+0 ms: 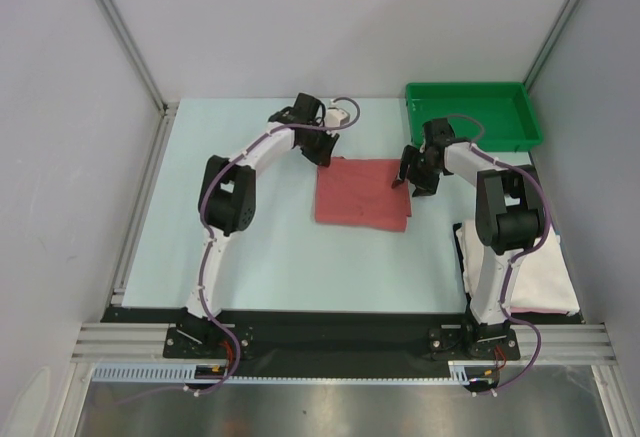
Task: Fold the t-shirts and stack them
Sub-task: Neatly place the folded tshirt to the corner
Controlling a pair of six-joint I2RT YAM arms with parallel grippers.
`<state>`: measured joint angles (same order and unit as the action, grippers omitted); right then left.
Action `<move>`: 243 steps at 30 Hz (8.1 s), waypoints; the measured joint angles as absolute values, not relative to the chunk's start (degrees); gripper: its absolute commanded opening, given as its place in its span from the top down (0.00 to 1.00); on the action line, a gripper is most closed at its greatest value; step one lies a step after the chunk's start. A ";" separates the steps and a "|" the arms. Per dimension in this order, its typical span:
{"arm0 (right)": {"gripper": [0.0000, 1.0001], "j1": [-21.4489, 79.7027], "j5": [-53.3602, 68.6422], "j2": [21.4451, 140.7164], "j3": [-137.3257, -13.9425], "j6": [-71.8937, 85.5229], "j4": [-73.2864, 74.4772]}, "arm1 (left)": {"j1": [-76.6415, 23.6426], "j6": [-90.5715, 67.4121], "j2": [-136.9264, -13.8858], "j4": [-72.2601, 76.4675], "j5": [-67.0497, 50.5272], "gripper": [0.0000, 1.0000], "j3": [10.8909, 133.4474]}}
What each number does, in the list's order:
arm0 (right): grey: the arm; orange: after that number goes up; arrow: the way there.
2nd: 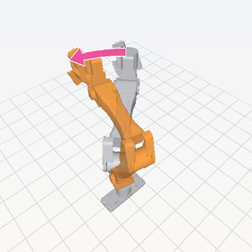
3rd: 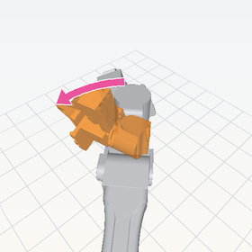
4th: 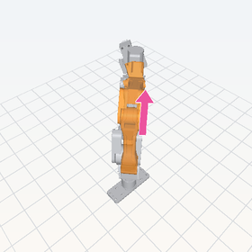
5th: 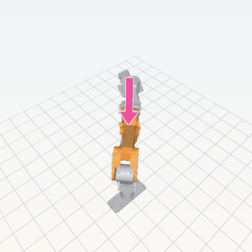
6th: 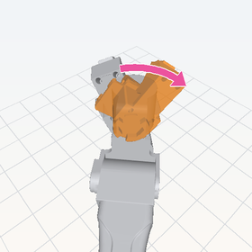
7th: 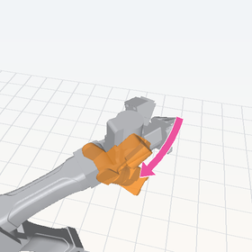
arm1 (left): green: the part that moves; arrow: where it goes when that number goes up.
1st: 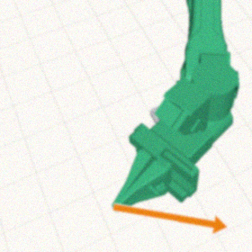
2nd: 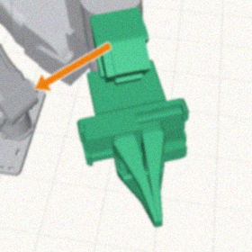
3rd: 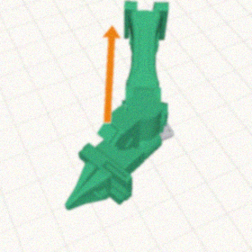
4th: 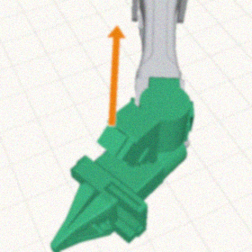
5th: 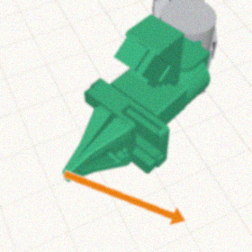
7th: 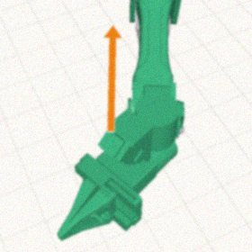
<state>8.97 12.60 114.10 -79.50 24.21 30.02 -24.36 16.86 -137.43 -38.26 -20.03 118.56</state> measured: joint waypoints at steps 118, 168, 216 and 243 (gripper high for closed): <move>1.00 -6.31 -35.79 60.05 -54.61 -40.88 62.48 | -6.50 16.58 -106.19 -33.54 -23.27 0.45 97.36; 0.30 9.91 -17.06 60.07 -64.38 29.76 68.07 | -5.56 18.98 -93.67 -33.82 -21.23 0.44 85.91; 0.20 -48.75 -9.19 52.07 -62.37 33.19 69.78 | -12.95 12.99 -95.39 -35.86 -37.71 0.40 85.93; 0.45 -70.70 -11.14 54.28 -51.09 41.12 61.60 | -11.29 14.13 -95.39 -41.39 -37.69 0.39 91.98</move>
<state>-70.70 -11.14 54.28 -51.09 41.12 61.60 -11.29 14.13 -95.39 -41.39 -37.69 91.98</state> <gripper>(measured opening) 0.614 0.602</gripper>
